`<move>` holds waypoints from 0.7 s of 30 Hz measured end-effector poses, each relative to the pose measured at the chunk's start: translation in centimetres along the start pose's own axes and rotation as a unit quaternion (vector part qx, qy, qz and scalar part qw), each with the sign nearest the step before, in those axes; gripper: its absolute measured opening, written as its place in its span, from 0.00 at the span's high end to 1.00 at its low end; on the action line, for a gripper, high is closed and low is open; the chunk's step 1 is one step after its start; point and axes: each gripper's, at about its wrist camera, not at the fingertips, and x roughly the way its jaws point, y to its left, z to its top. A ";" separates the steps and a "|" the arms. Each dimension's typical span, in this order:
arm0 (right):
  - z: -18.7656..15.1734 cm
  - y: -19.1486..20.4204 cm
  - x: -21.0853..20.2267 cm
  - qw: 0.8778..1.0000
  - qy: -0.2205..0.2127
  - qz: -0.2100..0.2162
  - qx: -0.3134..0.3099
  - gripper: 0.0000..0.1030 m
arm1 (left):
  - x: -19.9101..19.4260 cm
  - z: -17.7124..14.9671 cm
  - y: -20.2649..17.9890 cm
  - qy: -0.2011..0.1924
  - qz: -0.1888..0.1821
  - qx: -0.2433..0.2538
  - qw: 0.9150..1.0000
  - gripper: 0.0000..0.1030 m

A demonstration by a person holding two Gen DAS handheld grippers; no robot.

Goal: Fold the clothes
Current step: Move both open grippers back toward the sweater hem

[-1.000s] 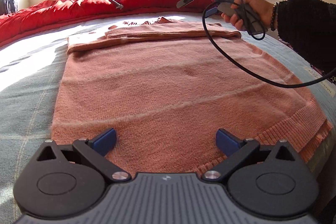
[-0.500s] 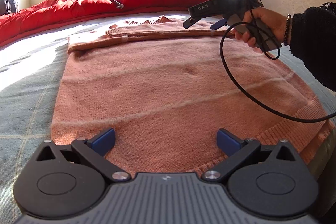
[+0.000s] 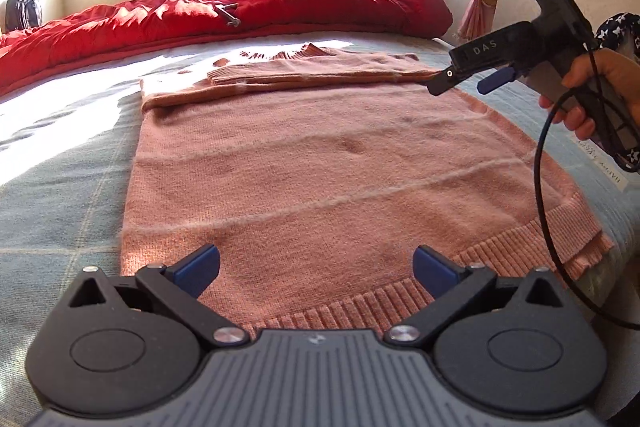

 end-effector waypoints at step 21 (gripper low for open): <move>-10.3 1.1 -1.7 0.998 0.020 -0.003 -0.065 0.00 | -0.3 -2.9 -0.5 0.027 0.013 0.036 0.999 0.01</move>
